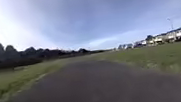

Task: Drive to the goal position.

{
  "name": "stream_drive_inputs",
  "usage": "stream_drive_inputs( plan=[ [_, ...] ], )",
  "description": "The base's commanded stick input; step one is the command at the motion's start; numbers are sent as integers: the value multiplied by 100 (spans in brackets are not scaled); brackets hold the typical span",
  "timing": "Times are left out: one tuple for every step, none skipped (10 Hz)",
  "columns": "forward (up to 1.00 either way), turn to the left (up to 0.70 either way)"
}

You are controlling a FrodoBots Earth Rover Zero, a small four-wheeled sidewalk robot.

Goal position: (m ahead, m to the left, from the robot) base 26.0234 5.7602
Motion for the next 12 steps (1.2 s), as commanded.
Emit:
stream_drive_inputs(
  plan=[
    [100,18],
    [100,1],
    [100,0],
    [100,0],
    [100,0],
    [100,0],
    [100,0],
    [100,0],
    [100,0],
    [100,0],
    [100,0],
    [100,0]
  ],
)
